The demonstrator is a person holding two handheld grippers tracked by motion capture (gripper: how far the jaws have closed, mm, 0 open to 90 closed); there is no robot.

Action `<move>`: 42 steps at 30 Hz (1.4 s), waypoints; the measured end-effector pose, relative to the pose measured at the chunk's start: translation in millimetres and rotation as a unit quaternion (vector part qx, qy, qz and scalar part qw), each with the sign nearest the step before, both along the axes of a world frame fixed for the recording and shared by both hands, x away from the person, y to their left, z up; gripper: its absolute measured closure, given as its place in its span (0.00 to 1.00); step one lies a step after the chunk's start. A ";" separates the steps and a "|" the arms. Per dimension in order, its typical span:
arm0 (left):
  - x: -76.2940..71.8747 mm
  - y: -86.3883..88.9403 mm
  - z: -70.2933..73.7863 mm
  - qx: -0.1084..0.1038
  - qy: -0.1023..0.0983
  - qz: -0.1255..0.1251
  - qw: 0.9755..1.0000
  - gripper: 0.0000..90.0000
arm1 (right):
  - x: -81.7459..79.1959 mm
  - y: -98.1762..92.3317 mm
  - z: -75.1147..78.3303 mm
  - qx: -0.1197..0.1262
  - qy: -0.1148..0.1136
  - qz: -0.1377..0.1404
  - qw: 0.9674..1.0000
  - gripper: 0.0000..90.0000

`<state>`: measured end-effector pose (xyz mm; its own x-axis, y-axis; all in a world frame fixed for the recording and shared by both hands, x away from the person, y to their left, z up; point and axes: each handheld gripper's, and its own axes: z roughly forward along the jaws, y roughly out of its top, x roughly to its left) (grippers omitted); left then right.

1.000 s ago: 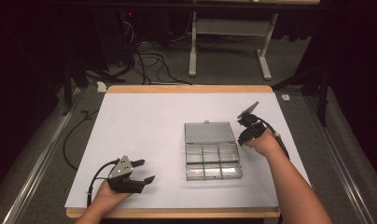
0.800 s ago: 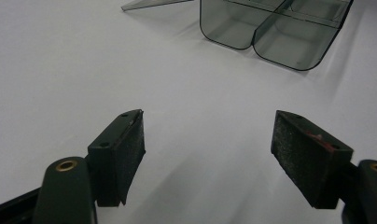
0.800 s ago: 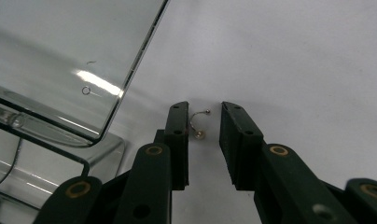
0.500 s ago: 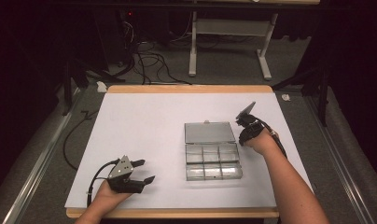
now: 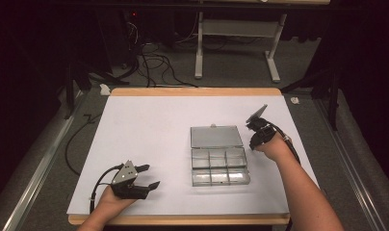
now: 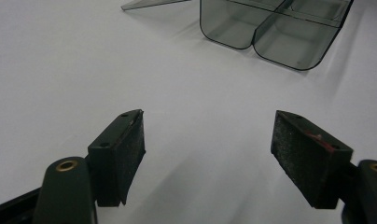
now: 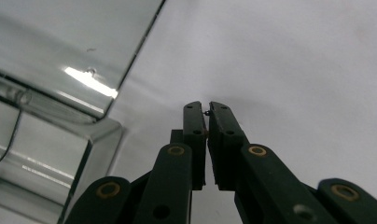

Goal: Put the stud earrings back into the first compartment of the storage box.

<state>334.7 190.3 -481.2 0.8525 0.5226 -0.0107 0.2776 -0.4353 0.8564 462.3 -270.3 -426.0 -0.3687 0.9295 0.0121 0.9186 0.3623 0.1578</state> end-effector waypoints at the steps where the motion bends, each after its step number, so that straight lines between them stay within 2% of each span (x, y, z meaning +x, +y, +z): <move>1: 0.0 0.0 0.0 0.000 0.000 0.000 1.000 0.29 | 0.0 0.0 0.0 0.000 0.000 0.000 1.000 0.96; 7: -0.1 0.0 0.0 0.000 -0.001 0.000 1.000 0.29 | -15.9 -3.9 10.0 0.004 -0.001 -0.006 1.000 0.96; 14: -0.1 -0.2 0.0 0.001 -0.001 0.001 1.000 0.29 | -33.3 -5.0 18.2 0.008 -0.005 0.005 1.000 0.96; 22: -0.1 0.0 0.1 0.000 0.000 0.000 1.000 0.29 | -49.8 -3.5 18.5 0.002 0.002 0.015 1.000 0.96; 24: -0.1 0.0 0.1 -0.001 0.000 0.000 1.000 0.29 | -54.0 -3.1 17.7 0.007 0.005 0.011 1.000 0.96; 33: 0.0 0.1 0.1 -0.001 0.000 0.000 1.000 0.29 | -62.3 -4.6 17.9 0.003 0.009 0.017 1.000 0.96; 37: 0.0 0.1 0.1 -0.001 0.000 0.000 1.000 0.29 | -64.6 0.3 26.0 0.004 0.008 0.019 1.000 0.96; 42: 0.0 0.1 0.0 -0.003 0.000 -0.001 1.000 0.29 | -65.7 10.0 36.8 0.000 -0.002 0.041 0.999 0.96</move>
<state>334.7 190.5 -481.2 0.8531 0.5216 -0.0140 0.2775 -0.4309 0.8587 396.6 -260.3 -389.2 -0.4434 0.8963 0.0101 0.8853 0.4361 0.1612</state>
